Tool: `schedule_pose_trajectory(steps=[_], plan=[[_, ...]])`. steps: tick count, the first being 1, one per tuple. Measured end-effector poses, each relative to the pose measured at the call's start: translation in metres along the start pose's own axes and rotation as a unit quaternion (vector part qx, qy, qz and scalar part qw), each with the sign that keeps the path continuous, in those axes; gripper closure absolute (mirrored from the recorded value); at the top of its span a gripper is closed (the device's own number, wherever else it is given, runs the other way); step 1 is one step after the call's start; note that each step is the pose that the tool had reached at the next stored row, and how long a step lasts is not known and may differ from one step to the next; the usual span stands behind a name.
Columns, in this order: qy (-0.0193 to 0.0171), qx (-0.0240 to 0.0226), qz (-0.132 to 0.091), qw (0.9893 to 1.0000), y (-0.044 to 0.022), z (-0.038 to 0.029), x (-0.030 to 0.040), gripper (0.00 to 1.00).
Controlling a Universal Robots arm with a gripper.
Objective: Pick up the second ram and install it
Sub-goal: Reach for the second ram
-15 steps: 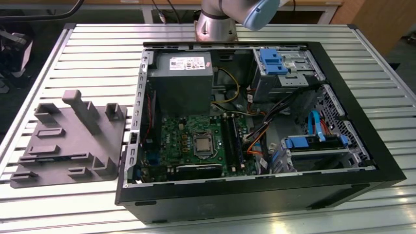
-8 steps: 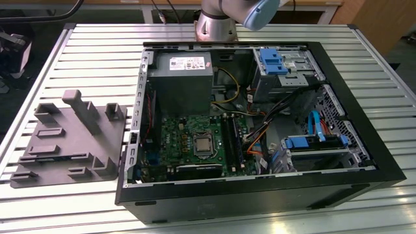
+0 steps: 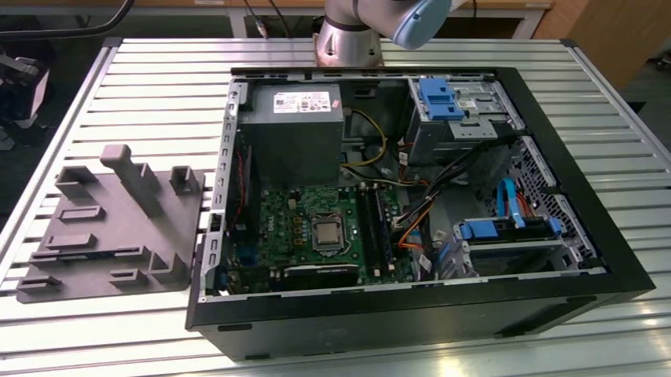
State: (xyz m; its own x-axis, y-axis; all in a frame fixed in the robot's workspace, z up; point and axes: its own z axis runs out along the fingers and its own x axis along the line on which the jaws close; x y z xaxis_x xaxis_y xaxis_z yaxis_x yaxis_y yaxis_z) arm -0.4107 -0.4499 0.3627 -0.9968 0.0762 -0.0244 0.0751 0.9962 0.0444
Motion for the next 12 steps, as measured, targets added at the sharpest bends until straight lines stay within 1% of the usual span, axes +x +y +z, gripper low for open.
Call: schedule_pose_trajectory(steps=[12], plan=[[0.0, 0.0, 0.0, 1.0, -0.0033, 0.0026, 0.0045, 0.89]])
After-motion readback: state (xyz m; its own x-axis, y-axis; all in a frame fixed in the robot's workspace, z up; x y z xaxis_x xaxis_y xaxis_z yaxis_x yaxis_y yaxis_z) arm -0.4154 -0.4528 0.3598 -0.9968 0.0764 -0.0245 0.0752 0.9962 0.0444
